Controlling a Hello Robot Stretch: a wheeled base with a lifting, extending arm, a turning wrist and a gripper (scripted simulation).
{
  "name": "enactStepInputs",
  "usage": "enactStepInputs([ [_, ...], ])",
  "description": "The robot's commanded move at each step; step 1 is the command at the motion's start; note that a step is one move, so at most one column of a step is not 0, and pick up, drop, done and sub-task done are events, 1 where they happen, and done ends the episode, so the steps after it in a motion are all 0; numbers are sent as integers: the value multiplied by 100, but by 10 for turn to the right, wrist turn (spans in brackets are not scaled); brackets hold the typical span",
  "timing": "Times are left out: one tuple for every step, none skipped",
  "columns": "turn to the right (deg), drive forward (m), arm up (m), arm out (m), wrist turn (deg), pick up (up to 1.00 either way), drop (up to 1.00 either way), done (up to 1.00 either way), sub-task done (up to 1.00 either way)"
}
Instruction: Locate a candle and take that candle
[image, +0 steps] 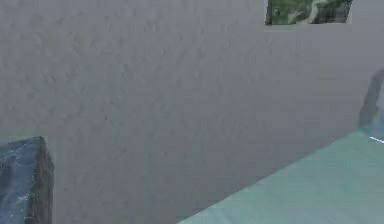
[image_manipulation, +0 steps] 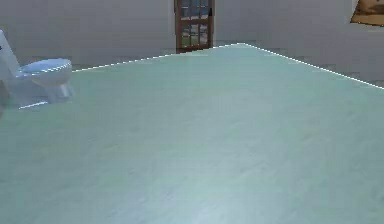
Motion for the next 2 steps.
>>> enactStepInputs([
  [450, 0, 0, 0, 0, 0, 0, 0, 0],
  [450, 0, 0, 0, 0, 0, 0, 0, 0],
])
